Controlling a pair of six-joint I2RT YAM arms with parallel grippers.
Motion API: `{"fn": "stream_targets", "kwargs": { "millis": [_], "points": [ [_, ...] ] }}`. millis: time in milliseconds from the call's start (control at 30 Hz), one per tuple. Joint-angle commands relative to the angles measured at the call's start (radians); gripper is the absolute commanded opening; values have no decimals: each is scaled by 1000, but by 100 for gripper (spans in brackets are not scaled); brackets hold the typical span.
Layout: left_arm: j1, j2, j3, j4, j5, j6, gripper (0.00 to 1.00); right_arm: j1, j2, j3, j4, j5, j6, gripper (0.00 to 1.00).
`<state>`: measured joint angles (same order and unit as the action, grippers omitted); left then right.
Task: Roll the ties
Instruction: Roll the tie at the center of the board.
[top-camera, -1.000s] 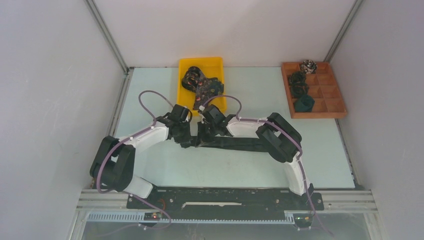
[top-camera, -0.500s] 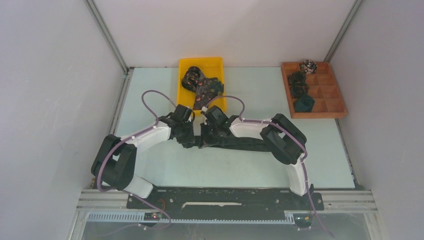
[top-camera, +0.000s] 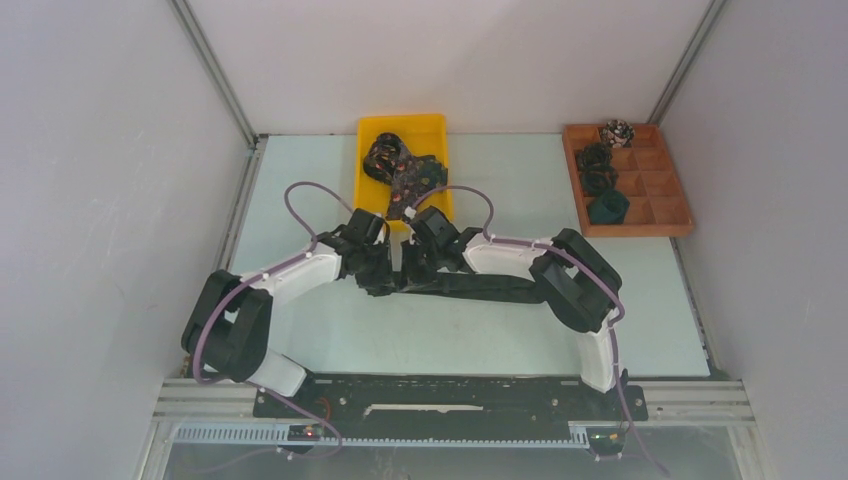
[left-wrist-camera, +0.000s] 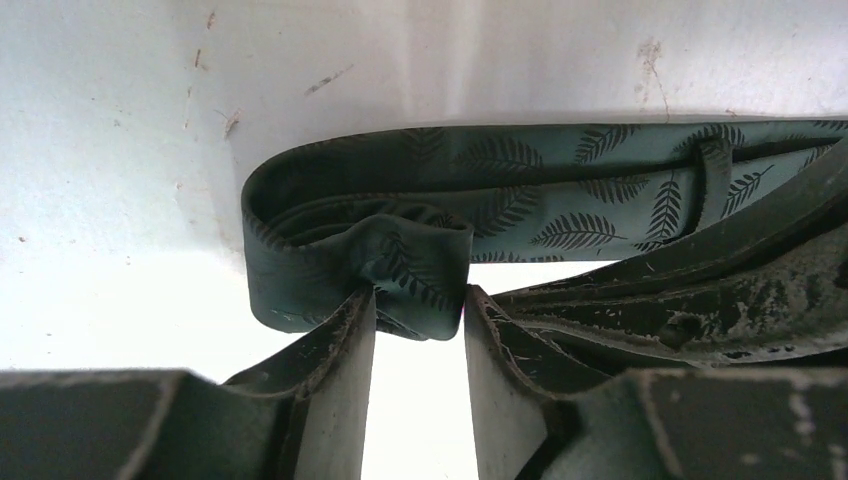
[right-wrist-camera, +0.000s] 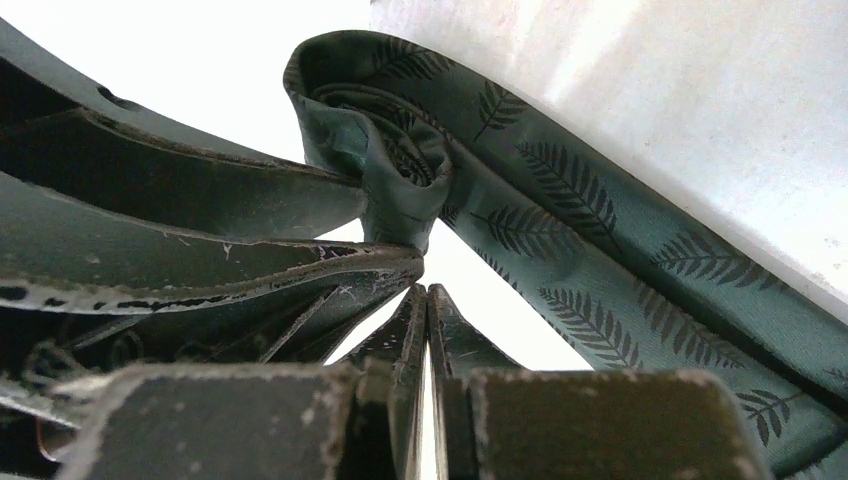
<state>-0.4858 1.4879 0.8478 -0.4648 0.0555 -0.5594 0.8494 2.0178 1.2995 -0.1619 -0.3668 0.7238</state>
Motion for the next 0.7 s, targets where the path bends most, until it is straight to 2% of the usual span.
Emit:
{"fn": "stream_targets", "kwargs": {
  "millis": [0, 267, 400, 667],
  "points": [
    [-7, -43, 32, 27, 36, -23, 42, -4, -66, -1, -4, 27, -17, 4],
    [-7, -59, 16, 52, 59, -35, 49, 11, -71, -4, -16, 40, -23, 4],
    [-5, -82, 0, 76, 71, -39, 58, 10, -77, -23, 1, 46, -20, 4],
    [9, -88, -10, 84, 65, -36, 58, 10, -86, -23, 3, 60, -29, 4]
  ]
}}
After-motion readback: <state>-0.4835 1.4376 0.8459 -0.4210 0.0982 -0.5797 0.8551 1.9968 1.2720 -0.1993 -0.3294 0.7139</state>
